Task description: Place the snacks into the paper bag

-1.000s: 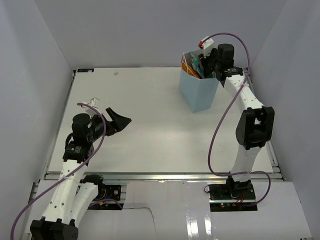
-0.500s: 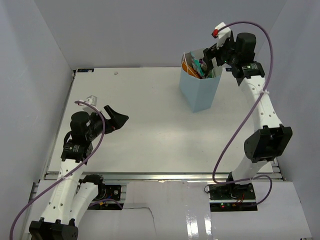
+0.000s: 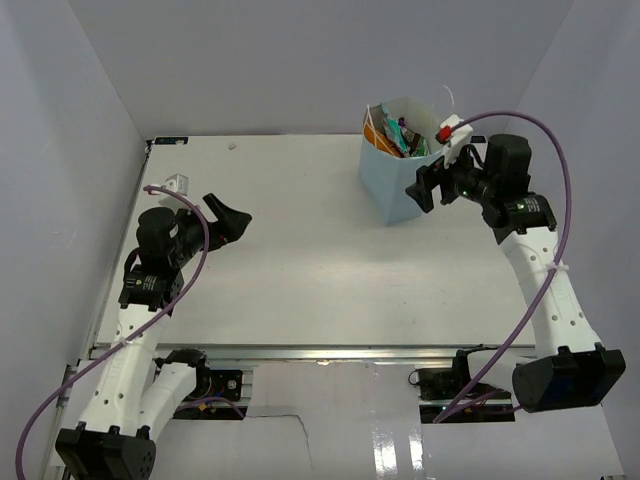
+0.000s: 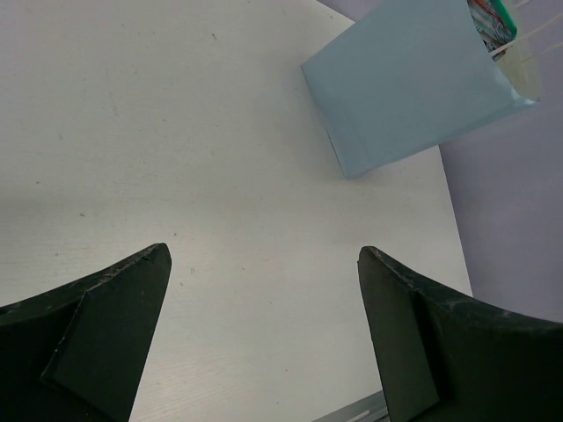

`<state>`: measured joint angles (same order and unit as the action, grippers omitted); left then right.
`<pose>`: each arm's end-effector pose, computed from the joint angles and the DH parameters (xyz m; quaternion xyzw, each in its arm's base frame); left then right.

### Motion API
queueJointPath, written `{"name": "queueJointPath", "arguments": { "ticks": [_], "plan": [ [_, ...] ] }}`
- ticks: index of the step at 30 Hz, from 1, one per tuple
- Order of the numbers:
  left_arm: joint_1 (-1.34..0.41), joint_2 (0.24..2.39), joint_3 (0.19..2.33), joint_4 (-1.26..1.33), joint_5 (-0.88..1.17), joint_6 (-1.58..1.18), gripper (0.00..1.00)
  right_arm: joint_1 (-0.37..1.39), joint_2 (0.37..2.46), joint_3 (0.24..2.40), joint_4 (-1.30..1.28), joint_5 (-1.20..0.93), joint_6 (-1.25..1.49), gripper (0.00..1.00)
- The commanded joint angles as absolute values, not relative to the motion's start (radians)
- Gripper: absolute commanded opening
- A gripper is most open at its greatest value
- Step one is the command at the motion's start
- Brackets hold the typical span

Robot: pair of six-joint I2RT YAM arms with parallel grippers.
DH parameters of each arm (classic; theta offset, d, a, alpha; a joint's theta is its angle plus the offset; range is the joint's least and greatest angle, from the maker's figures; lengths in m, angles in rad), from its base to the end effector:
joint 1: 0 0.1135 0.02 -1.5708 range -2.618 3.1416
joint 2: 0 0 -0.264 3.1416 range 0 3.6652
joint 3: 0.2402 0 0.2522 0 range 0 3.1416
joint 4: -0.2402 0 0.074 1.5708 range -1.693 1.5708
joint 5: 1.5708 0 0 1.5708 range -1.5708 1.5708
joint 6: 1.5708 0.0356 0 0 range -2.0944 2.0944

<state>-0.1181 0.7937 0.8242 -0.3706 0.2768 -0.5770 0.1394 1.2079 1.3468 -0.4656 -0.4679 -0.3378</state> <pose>0.1775 -0.0309 0.3331 -0.1064 0.8057 -0.3006 0.4992 0.2560 0.0521 0.4197 -0.3181 0.7362 0.1313 0.5827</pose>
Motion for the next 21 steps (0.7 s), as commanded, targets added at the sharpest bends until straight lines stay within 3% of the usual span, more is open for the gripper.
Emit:
{"name": "queueJointPath", "arguments": {
  "ticks": [1,8,21],
  "plan": [
    [-0.120,0.804,0.867,-0.337,0.307,-0.516,0.98,0.135,1.138,1.212,-0.479,-0.361,-0.253,0.90],
    [-0.121,0.821,0.841,-0.339,0.336,-0.488,0.98,0.124,1.049,1.060,-0.446,-0.203,-0.189,0.90],
    [-0.120,0.776,0.793,-0.307,0.344,-0.512,0.98,0.124,1.078,1.054,-0.399,-0.020,-0.181,0.90]
  ]
}}
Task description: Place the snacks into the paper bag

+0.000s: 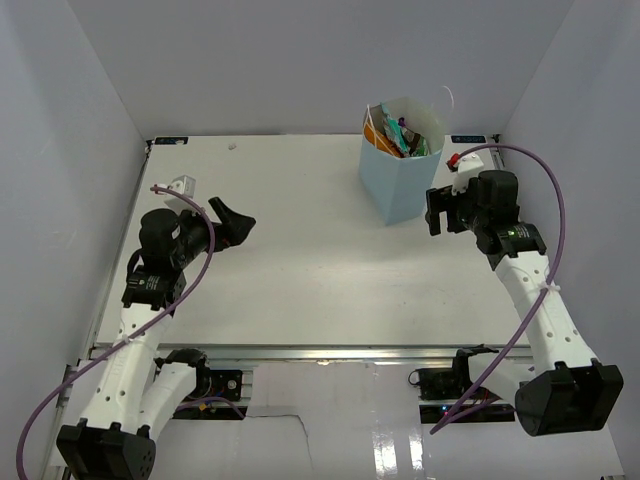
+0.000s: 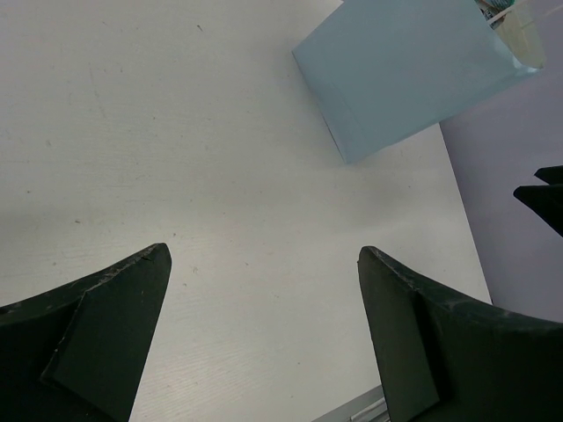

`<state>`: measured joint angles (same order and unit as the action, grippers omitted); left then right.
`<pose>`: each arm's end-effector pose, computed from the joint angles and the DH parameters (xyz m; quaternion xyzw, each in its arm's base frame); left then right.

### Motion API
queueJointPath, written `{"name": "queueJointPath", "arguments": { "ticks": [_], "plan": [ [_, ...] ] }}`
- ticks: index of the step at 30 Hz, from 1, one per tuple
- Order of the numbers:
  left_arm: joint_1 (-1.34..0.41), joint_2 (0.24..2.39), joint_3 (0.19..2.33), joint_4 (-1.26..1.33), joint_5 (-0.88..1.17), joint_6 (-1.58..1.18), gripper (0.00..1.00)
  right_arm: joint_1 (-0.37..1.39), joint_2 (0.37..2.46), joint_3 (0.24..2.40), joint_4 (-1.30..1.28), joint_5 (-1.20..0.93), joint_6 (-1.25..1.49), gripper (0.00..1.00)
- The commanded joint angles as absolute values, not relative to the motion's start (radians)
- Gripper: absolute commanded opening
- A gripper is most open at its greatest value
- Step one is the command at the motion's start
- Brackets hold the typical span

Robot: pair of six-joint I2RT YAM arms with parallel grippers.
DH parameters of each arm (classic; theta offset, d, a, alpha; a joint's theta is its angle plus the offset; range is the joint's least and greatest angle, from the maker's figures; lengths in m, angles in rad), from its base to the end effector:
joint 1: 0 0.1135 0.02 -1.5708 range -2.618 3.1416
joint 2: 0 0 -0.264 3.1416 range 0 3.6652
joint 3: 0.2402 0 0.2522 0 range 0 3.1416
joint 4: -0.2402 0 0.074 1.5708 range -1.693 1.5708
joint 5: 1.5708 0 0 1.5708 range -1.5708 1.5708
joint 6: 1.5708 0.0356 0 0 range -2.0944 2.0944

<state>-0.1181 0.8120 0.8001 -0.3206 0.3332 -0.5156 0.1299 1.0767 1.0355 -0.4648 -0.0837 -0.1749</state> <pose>0.1831 -0.0335 0.3270 -0.0642 0.8063 -0.3066 0.5017 0.2354 0.0338 0.3427 -0.1517 0.8476 0.0246 0.5078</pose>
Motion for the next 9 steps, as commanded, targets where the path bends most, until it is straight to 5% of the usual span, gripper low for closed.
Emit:
{"name": "queueJointPath", "arguments": {
  "ticks": [1,9],
  "plan": [
    [-0.121,0.772,0.793,-0.311,0.341,-0.509,0.98,0.124,1.077,1.057,-0.394,-0.020,-0.181,0.90],
    [-0.121,0.768,0.792,-0.319,0.325,-0.505,0.98,0.124,1.066,1.069,-0.374,-0.005,-0.190,0.90]
  ]
}}
